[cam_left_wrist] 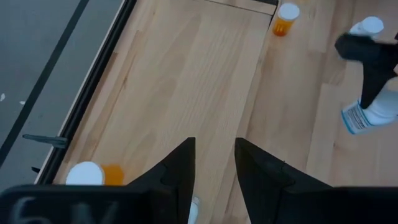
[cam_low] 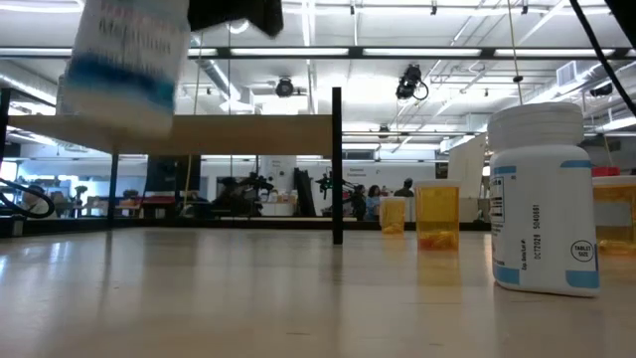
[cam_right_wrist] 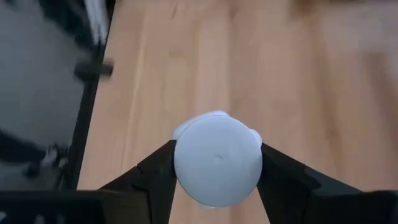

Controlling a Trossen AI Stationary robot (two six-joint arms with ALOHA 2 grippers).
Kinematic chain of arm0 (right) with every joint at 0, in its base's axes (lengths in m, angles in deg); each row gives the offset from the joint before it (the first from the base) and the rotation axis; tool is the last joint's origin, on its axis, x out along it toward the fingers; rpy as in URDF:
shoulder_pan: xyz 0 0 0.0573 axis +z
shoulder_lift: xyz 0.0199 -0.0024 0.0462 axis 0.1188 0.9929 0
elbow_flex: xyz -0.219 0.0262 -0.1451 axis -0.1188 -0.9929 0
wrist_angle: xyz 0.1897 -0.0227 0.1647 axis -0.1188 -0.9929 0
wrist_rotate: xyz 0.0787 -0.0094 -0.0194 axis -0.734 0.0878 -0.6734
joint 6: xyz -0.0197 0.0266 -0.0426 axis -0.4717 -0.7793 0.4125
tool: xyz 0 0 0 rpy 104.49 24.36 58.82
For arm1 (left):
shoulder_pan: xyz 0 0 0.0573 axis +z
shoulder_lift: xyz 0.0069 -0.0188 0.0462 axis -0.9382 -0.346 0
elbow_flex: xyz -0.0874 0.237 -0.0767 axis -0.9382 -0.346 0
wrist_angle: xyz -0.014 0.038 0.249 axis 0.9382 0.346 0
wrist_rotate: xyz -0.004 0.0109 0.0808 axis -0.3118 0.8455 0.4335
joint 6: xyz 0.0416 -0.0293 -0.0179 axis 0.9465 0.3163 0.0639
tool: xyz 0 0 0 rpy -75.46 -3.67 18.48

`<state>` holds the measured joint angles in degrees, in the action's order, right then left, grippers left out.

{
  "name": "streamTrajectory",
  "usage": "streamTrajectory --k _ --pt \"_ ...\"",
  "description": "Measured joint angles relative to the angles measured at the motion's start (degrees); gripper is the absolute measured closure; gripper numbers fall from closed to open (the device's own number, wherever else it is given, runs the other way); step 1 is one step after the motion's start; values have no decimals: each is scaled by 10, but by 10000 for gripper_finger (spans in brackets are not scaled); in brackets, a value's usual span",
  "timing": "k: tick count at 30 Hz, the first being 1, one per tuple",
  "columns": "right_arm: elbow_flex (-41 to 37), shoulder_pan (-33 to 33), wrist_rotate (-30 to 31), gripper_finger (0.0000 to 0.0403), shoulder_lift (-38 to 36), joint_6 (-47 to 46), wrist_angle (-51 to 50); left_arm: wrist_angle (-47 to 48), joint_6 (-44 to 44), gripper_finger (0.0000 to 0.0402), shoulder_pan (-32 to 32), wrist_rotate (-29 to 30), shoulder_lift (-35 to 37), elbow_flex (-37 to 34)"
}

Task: Pick and place medicine bottles onto shelf by color
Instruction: Put the white pill bottle on the shelf

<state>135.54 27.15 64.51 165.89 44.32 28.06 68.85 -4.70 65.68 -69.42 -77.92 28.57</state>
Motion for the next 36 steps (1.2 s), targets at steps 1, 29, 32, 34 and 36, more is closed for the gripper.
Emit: streamTrajectory --k 1,29,32,34,36 --pt "21 -5 10 204 0 0 -10 0 -2 281 0 0 4 0" --pt "41 -291 57 205 -114 -10 -225 0 -92 291 0 4 37 0" --pt "41 -292 57 205 -113 10 -237 0 -95 288 0 4 37 0" --pt "29 -289 64 205 -114 17 -230 0 -101 287 0 4 37 0" --pt "13 -288 70 205 -112 18 -222 0 -105 286 0 4 37 0"
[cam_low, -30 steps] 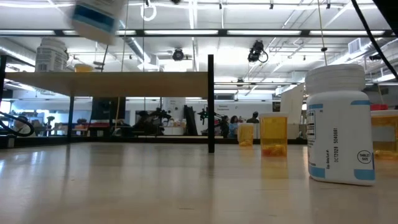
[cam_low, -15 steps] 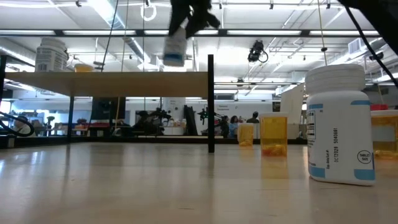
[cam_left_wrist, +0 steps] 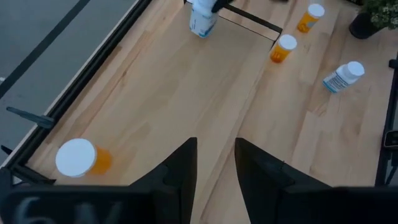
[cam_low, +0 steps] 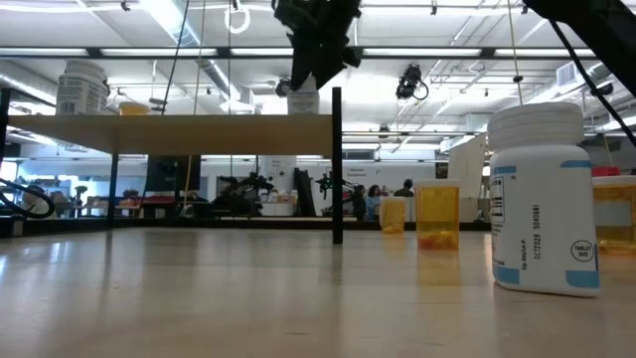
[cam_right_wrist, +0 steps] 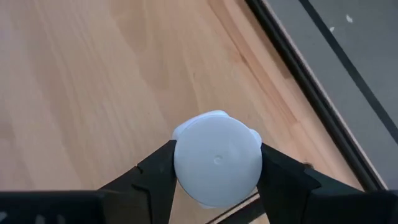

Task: Pick and place medicine bottles onto shelf by color
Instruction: Put the white pill bottle on the shelf

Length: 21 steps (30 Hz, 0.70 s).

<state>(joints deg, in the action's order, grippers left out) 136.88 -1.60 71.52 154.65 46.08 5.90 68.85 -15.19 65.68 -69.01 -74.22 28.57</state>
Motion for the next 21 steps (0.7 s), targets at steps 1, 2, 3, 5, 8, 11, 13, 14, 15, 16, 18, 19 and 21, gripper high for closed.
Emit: streamTrajectory --k 1,2,3,5,8,11,13,14,15,16,18,19,21 --pt "-6 0 2 205 1 -2 0 0 0 285 0 2 0 0" --pt "-14 1 4 205 1 -4 8 0 -1 285 0 4 0 0" --pt "-23 1 5 205 0 -5 24 0 -1 285 0 5 0 0" --pt "-35 1 8 205 -1 -6 48 0 -1 285 0 7 0 0" --pt "-36 1 8 205 -1 -14 53 0 -4 285 0 9 0 0" --pt "-37 0 13 203 -1 -17 57 0 -15 288 0 9 0 0" --pt "-37 -1 18 195 -3 -17 48 0 -15 289 0 9 0 0" --pt "-37 -1 18 189 -4 -17 42 0 -16 289 0 9 0 0" --pt "-37 -1 19 183 -4 -17 38 0 -16 289 0 9 0 0" --pt "-37 -1 19 175 -4 -17 35 0 -17 288 0 9 0 0" --pt "-38 -2 30 160 -4 -20 25 0 -19 285 0 9 0 0" --pt "-38 -2 34 152 -4 -24 23 0 -20 283 0 9 0 0" --pt "-38 -2 39 138 -4 -31 24 0 -20 280 0 9 0 0"
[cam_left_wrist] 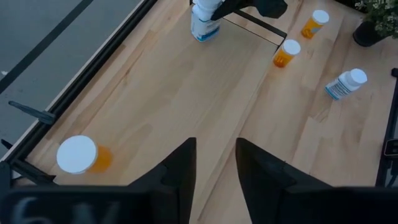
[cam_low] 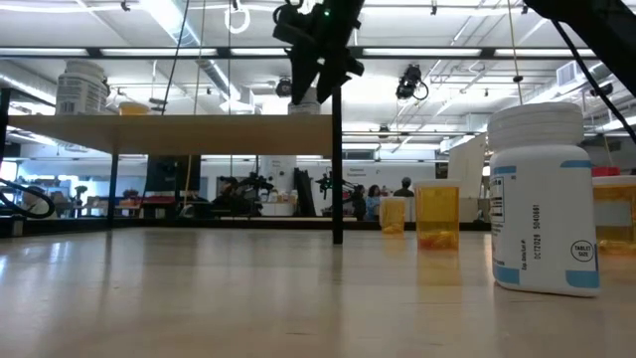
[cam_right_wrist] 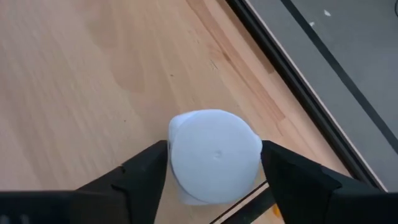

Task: Pick and place medicine bottles onto shelf by color
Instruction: Put the white pill bottle on the shelf, then put the orange pill bottle on the shelf

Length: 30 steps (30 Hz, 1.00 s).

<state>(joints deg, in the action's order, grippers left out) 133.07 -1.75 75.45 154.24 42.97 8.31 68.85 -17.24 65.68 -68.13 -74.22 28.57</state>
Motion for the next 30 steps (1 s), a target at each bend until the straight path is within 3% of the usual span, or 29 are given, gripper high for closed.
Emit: streamTrajectory --k 8,17,30 --pt "2 11 3 107 -32 -10 -1 0 1 273 0 2 0 0" --pt "3 56 5 105 -98 -50 -95 -3 -14 272 0 26 0 0" --pt "-20 160 -23 101 -103 -199 -194 -29 -6 275 0 40 0 0"
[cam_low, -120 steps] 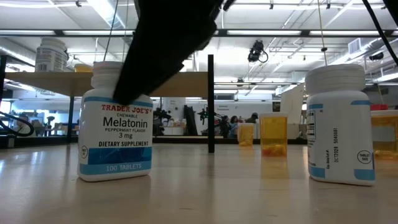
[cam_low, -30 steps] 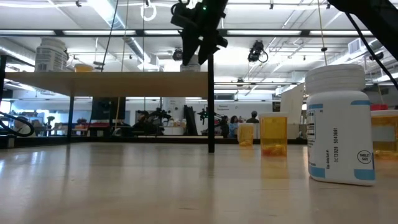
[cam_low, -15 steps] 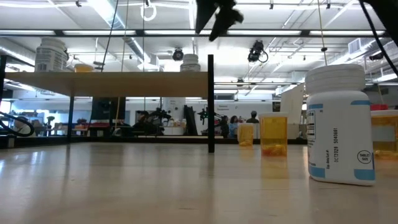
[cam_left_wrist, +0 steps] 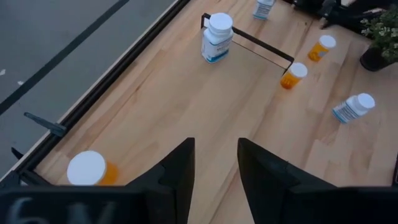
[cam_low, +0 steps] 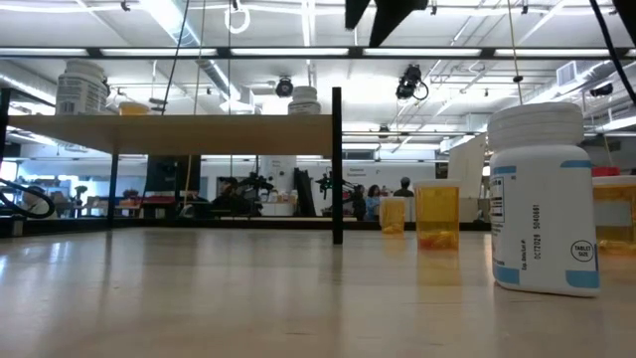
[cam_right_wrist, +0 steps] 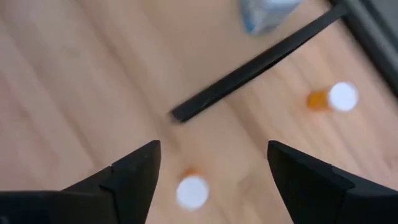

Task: Pick and place medicine bottles onto shelf by color
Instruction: Put the orange pill bottle on the shelf

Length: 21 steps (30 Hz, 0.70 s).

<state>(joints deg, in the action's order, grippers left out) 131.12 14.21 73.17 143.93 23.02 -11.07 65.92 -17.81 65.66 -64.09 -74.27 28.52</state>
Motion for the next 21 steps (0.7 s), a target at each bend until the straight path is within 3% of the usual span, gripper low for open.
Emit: streamTrajectory --k 7,14,21 --pt "-97 53 -37 97 0 -37 -2 0 -3 268 0 0 0 0" --pt "-251 59 -127 97 1 -39 122 -1 -4 263 0 -7 0 0" --pt "-326 59 -144 97 1 -11 163 2 -27 265 0 -24 0 0"
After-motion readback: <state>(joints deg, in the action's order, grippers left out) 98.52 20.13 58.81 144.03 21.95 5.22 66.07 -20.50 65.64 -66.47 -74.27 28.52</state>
